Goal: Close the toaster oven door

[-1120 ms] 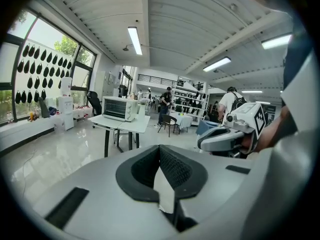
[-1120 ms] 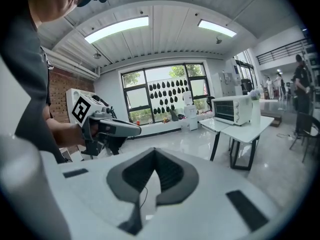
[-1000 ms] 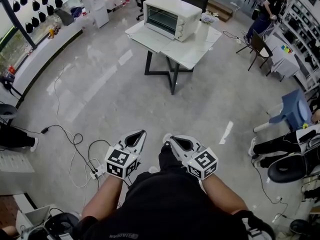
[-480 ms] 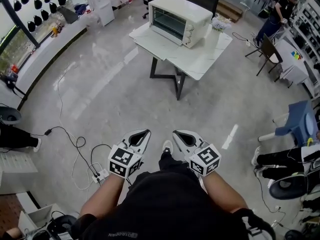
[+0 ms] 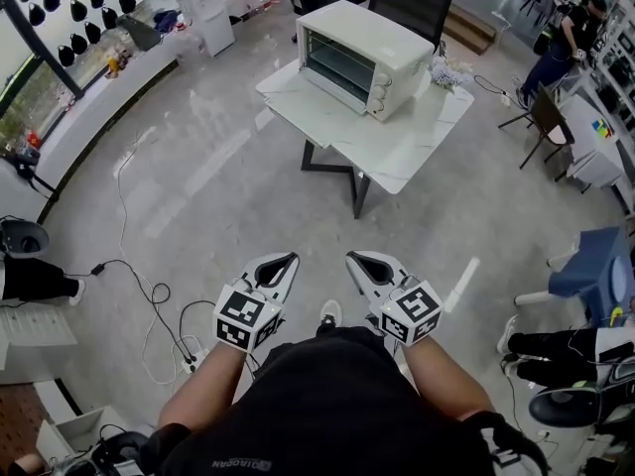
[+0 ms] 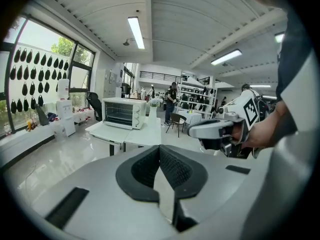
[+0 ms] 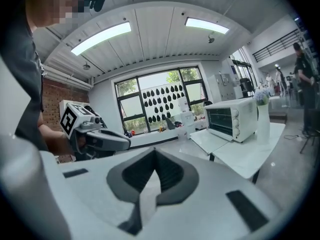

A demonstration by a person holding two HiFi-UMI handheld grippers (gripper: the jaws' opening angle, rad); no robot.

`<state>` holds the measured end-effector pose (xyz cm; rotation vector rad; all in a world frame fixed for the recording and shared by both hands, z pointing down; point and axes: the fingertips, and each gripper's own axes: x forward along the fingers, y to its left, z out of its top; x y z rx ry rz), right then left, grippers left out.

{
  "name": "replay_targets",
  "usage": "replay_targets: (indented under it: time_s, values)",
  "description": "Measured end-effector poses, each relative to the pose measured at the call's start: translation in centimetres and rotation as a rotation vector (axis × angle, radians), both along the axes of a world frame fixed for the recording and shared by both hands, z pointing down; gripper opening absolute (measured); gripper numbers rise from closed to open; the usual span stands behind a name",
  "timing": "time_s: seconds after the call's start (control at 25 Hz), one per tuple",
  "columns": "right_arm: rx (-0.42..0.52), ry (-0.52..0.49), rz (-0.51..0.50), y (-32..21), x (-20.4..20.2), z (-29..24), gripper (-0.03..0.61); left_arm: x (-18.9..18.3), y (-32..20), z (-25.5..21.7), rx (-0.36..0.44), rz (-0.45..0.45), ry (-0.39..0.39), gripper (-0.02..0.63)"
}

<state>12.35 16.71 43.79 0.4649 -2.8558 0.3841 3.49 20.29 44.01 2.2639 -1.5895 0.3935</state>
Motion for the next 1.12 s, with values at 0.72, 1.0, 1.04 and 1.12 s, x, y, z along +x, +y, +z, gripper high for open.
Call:
replay_targets:
  time_s: [0.72,1.0,1.04,1.12]
  values:
    - [-0.042,-0.027,-0.018,-7.6,-0.1,2.0,0.002,-0.4,-7.5,1.9,-0.042,-0.051,0.02,0.003]
    - [-0.063,-0.012,0.002,-8.5,-0.5,3.1,0.002,-0.6,-8.8,2.8,-0.058,-0.024,0.031,0.002]
    - [-0.064,-0.009,0.006,-8.8,-0.7,3.2,0.002,-0.7,-9.2,3.0,-0.058,-0.019,0.033,0.002]
    - [-0.068,-0.002,0.011,-9.5,-1.1,3.5,0.002,-1.2,-10.2,3.1,-0.057,-0.014,0.042,0.002]
